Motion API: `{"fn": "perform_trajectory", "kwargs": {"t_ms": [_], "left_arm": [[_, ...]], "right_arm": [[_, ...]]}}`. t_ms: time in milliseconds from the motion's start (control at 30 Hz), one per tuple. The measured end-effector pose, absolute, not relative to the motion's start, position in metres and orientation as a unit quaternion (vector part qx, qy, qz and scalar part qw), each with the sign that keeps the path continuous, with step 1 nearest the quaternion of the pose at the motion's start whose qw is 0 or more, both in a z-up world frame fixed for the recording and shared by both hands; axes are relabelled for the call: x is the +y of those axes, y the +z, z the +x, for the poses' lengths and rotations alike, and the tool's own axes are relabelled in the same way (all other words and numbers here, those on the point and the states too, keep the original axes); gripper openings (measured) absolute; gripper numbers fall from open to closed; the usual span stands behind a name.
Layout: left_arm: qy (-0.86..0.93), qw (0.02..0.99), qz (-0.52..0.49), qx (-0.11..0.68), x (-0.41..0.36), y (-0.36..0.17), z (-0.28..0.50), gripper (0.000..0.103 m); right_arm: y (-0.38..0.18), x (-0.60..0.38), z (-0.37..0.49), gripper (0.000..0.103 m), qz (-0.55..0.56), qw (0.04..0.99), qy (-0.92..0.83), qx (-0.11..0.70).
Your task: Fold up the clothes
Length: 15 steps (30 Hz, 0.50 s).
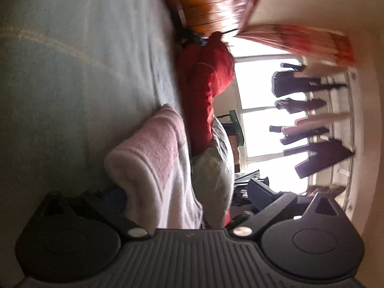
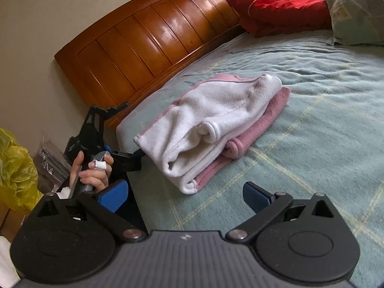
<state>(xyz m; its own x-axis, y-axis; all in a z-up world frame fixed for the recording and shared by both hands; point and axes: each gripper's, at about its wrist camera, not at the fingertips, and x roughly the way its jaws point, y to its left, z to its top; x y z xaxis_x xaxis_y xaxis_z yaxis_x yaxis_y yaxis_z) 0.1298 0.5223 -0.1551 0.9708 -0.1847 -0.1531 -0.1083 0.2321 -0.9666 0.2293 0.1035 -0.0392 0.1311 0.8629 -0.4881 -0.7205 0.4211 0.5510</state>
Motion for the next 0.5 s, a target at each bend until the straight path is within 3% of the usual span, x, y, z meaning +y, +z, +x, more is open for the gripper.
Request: {"fn": "perform_trajectory", "kwargs": {"t_ms": [67,100,133,233,500], "left_arm": [[0.013,0.802,-0.578,0.152,0.515,-0.158,0.133,0.079],[0.035,0.811,-0.559,0.17,0.514,-0.159,0.135,0.051],[0.057,0.81,-0.554,0.185,0.515,-0.161,0.136,0.039],[0.064,0.79,-0.584,0.176,0.523,-0.166,0.133,0.025],[0.075,0.853,-0.479,0.194,0.536,-0.081,0.157,0.02]], "right_arm": [[-0.043,0.102,0.23,0.103,0.094,0.747,0.525,0.397],[-0.045,0.101,0.23,0.103,0.095,0.748,0.521,0.4],[-0.047,0.101,0.231,0.103,0.096,0.748,0.517,0.405],[-0.051,0.097,0.232,0.103,0.1,0.749,0.51,0.412],[-0.048,0.089,0.233,0.103,0.099,0.755,0.504,0.408]]}}
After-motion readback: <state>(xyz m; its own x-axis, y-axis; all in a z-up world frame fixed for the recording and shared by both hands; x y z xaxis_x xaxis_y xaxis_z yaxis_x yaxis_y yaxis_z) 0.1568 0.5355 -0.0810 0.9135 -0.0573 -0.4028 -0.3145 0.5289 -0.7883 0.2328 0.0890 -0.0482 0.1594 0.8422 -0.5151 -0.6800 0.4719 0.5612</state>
